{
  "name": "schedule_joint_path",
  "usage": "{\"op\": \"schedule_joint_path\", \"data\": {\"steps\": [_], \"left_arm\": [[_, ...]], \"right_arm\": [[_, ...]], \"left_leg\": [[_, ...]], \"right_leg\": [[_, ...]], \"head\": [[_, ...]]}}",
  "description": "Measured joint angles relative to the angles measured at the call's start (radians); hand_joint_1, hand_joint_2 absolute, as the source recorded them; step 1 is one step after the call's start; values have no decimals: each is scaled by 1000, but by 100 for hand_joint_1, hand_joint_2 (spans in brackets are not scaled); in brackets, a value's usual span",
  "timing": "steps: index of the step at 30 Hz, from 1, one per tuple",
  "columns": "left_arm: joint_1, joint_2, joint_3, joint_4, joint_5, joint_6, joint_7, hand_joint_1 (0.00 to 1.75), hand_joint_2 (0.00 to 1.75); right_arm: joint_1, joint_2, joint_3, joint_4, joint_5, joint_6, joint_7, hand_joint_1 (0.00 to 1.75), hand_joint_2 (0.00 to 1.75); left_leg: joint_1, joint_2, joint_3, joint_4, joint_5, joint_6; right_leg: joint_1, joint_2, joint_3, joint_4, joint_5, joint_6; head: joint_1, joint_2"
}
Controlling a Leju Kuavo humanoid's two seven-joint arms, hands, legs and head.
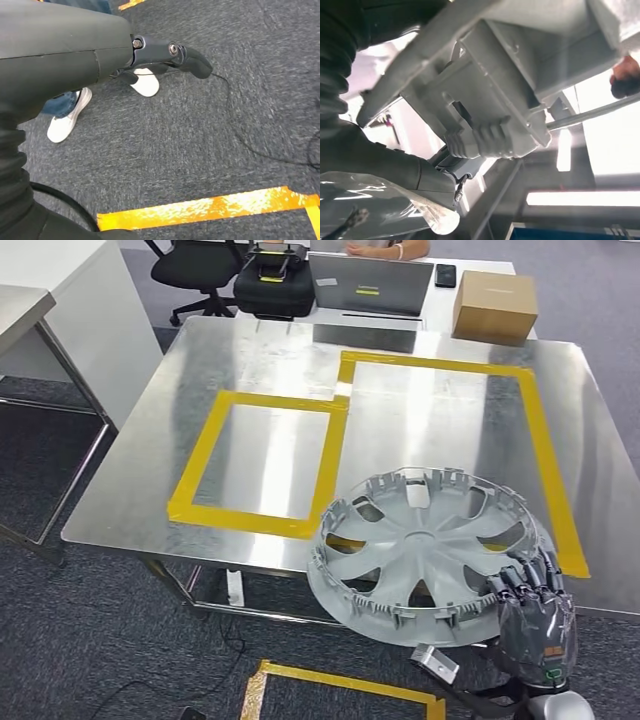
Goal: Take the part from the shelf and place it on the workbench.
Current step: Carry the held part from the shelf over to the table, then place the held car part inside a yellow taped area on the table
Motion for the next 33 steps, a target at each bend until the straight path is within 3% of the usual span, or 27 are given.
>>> {"op": "schedule_joint_path", "data": {"steps": [3,6,7,8,9,12,14,18,19,22,23,24,25,27,29,31,33], "left_arm": [[-2,2,-1,0,-16,-2,-3,0,175],[-6,3,-3,0,-38,-8,-1,0,175],[-6,3,-4,0,-47,-10,2,0,175],[-7,4,-4,1,-55,-13,6,0,175],[-7,4,-5,1,-63,-16,8,0,175],[-11,8,-7,1,-80,-23,11,0,175],[-15,10,-9,1,-89,-27,13,0,175],[-19,12,-14,2,-115,-37,22,0,175],[-22,12,-15,2,-122,-40,24,0,175],[-26,12,-25,3,-132,-43,27,0,175],[-26,13,-27,4,-133,-44,27,0,175],[-26,13,-28,5,-133,-44,28,0,175],[-26,13,-29,7,-134,-44,29,0,175],[-27,13,-29,8,-134,-45,29,0,175],[-28,14,-29,9,-128,-59,13,0,175],[-28,16,-28,9,-113,-95,-28,0,175],[-27,19,-26,10,-97,-127,-69,0,175]], "right_arm": [[-47,4,15,58,-16,26,-15,175,175],[-104,14,37,122,-26,65,-27,175,175],[-123,20,45,146,-29,80,-27,175,175],[-143,28,54,173,-32,96,-26,175,175],[-163,35,61,200,-35,113,-24,175,175],[-224,55,81,276,-36,169,-11,175,175],[-265,64,94,329,-32,221,5,175,175],[-369,71,133,473,-55,401,56,175,175],[-400,71,143,513,-67,438,66,175,175],[-488,71,169,625,-93,492,84,175,175],[-509,71,176,653,-97,497,86,175,175],[-525,71,182,676,-99,498,87,175,175],[-539,71,187,692,-100,499,87,175,175],[-563,71,196,716,-105,509,91,175,175],[-592,72,206,736,-119,543,101,175,175],[-623,72,215,759,-144,588,107,175,175],[-641,71,218,776,-177,614,110,87,87]], "left_leg": [[2,2,-10,27,-22,-17],[5,3,-85,198,-107,-30],[6,3,-110,251,-124,-32],[6,3,-122,274,-123,-33],[6,3,-114,257,-102,-32],[3,5,-24,65,-8,-19],[-1,6,6,-5,7,-11],[4,8,13,-25,13,8],[6,9,15,-31,17,14],[7,11,16,-33,18,19],[7,11,18,-33,17,20],[7,11,20,-33,17,19],[7,11,22,-33,16,18],[6,10,27,-30,12,12],[3,9,28,-28,10,2],[4,9,32,-30,10,-11],[7,11,32,-17,-3,-24]], "right_leg": [[-6,0,3,-8,8,-16],[-7,-3,7,-10,7,-26],[-7,-3,8,-10,6,-27],[-7,-3,9,-10,6,-27],[-7,-2,11,-9,5,-28],[-5,-2,16,-9,2,-23],[-2,-2,14,-9,1,-15],[-1,-2,3,1,-9,5],[-1,-3,-14,34,-28,9],[-3,-3,-108,219,-105,19],[-3,-3,-129,256,-110,21],[-3,-3,-129,251,-93,22],[-4,-3,-108,206,-61,21],[-4,-4,-37,63,0,16],[-1,-1,7,-16,18,5],[2,2,14,-23,18,-8],[0,1,21,-30,23,-20]], "head": [[-3,0],[-6,0],[-6,0],[-6,0],[-7,0],[-7,0],[-6,0],[-4,0],[-2,0],[0,0],[0,0],[0,0],[0,0],[0,0],[-1,0],[-2,0],[-3,0]]}}
